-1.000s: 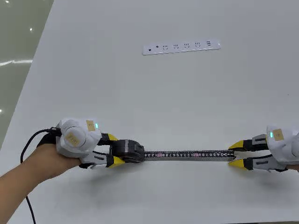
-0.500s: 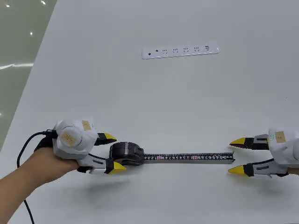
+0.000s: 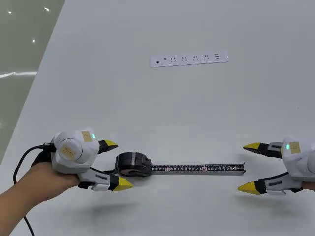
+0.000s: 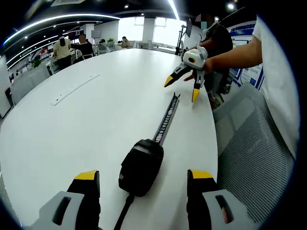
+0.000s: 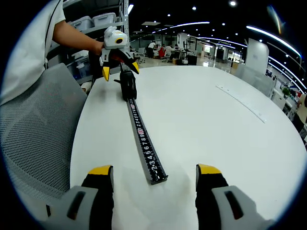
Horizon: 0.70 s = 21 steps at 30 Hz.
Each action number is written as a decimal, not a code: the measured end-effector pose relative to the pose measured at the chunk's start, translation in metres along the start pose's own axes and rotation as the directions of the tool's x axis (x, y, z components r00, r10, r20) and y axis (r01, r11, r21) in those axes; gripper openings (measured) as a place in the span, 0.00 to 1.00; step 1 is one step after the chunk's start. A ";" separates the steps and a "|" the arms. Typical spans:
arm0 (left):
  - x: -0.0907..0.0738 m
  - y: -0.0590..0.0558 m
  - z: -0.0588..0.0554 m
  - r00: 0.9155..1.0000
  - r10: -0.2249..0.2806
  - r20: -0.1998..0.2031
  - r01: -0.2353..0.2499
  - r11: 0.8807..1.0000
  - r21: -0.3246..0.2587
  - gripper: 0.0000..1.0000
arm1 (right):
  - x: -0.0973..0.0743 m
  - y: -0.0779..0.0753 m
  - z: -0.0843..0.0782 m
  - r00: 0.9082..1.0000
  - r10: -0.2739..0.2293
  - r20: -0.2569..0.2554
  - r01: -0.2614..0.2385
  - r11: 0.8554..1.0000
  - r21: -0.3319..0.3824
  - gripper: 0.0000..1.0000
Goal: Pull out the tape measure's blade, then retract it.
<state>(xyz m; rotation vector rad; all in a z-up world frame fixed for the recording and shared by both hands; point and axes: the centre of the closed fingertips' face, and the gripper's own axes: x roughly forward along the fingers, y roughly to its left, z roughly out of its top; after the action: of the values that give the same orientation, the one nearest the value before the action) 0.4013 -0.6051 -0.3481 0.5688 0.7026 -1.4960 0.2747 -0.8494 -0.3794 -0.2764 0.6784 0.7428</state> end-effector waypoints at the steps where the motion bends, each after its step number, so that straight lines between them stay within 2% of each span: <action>1: -0.001 0.000 0.001 1.000 0.004 0.003 -0.004 1.000 0.000 0.72 | 0.000 0.000 0.001 1.000 -0.003 0.002 0.003 1.000 0.003 0.72; 4: -0.004 -0.001 0.002 1.000 0.012 0.013 -0.011 1.000 -0.010 0.75 | -0.002 0.002 0.006 1.000 -0.014 0.007 0.014 1.000 0.012 0.75; 13: -0.015 -0.010 -0.002 0.999 0.027 0.025 -0.026 0.998 -0.050 0.82 | -0.009 0.012 0.017 0.999 -0.046 0.022 0.045 0.998 0.037 0.80; 21: -0.025 -0.010 -0.008 0.996 0.081 0.049 -0.076 0.992 -0.102 0.89 | -0.013 0.017 0.022 0.997 -0.079 0.022 0.078 0.996 0.051 0.83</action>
<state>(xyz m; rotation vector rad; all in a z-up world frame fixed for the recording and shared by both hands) 0.3919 -0.5823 -0.3340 0.4741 0.7019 -1.3901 0.2657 -0.8341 -0.3542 -0.2461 0.6586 0.6525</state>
